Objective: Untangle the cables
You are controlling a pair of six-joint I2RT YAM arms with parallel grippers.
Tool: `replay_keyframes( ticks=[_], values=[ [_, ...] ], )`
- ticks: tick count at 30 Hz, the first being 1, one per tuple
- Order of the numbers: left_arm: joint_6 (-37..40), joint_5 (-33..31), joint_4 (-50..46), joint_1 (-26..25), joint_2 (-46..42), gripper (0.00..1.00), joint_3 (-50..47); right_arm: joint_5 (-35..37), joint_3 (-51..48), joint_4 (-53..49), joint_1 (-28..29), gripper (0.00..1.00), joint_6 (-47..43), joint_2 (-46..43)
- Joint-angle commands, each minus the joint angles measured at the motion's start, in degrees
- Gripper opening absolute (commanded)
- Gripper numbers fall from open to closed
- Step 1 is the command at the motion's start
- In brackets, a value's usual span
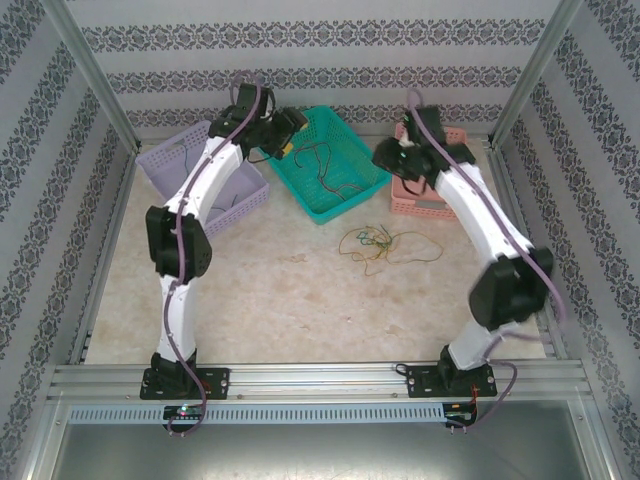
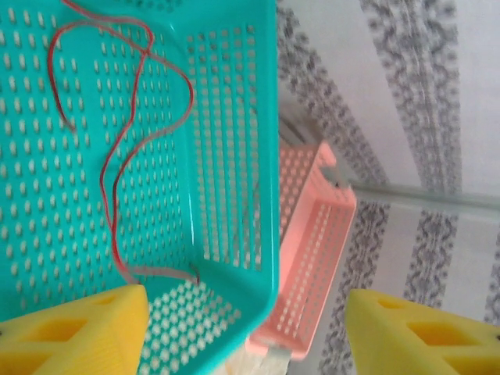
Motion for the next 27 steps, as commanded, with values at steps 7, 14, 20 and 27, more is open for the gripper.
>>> replay_keyframes(
  ticks=[7,14,20,27],
  values=[
    [5.45,1.41,7.1,-14.26,-18.6,0.58,-32.64,-9.18,-35.73,8.46,-8.63,0.45,16.62,-18.15],
    [3.74,0.17,10.89,-20.07,-15.87,0.64,-36.89,-10.76,-35.12,14.03,-7.9,0.47,16.44,-9.95],
    [6.43,-3.38,3.86,-23.3,-7.27,0.64,-25.25,-8.89,-33.94,18.29,-6.92,0.47,20.06,-4.67],
    [8.4,-5.07,-1.69,-25.54,-0.58,0.63,-17.36,-6.23,-33.62,21.23,-5.13,0.46,23.38,1.04]
  ],
)
